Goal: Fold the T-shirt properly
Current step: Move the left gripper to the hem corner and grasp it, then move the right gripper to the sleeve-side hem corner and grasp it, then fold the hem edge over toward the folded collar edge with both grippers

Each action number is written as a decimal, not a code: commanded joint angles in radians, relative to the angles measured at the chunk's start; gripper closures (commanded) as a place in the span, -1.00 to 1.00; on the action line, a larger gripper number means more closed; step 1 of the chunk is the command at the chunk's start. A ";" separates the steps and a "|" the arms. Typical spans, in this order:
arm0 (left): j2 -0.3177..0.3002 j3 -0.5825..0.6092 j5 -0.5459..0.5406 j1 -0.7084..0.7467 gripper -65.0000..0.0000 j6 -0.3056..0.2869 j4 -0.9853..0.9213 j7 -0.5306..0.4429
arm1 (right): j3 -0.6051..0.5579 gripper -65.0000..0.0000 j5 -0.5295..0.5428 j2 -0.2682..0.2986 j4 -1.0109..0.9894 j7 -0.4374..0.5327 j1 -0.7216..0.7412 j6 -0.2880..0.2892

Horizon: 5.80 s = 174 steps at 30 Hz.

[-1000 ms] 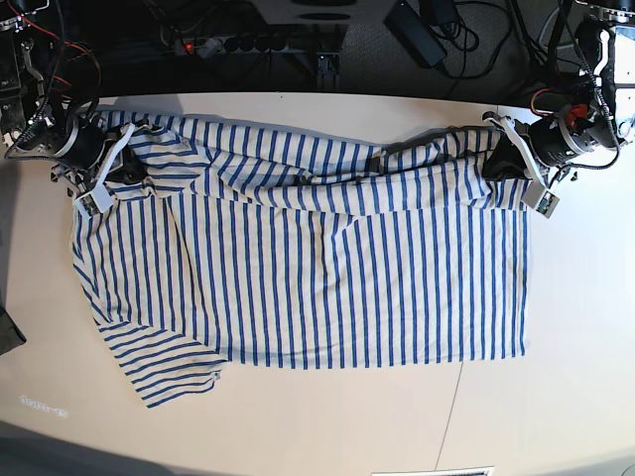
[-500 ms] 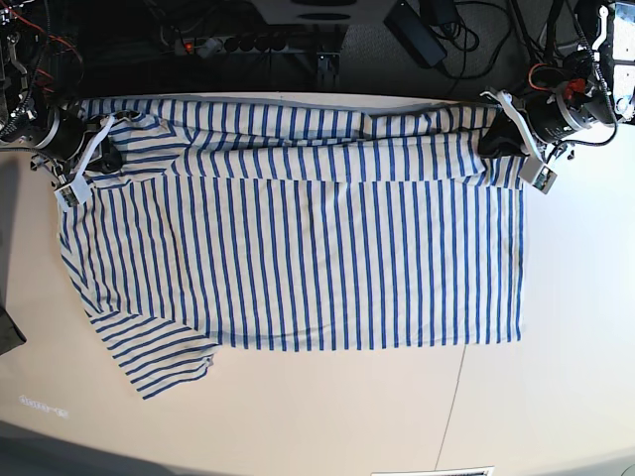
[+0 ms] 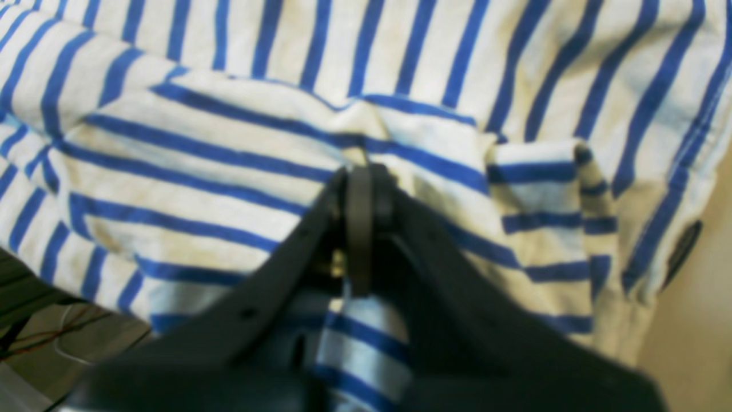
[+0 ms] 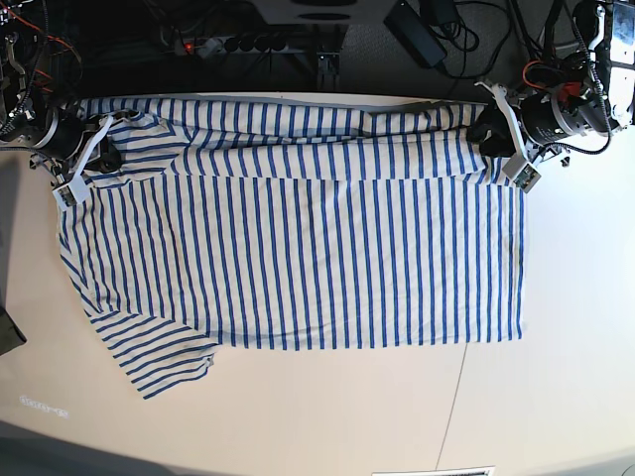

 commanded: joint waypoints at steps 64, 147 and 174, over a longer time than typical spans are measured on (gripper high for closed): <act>0.118 0.102 -0.123 -1.000 -0.06 -0.001 -1.242 -0.123 | 0.008 1.00 -0.014 0.008 0.000 -0.011 -0.002 0.042; 0.135 0.102 -0.092 -1.001 1.00 -0.065 -1.242 -0.068 | -0.142 1.00 -0.480 -0.335 -1.266 0.371 1.120 0.068; 0.010 0.102 -0.684 -1.094 1.00 -0.081 -1.188 0.414 | -0.158 1.00 -0.068 -0.113 -0.745 0.103 1.005 0.120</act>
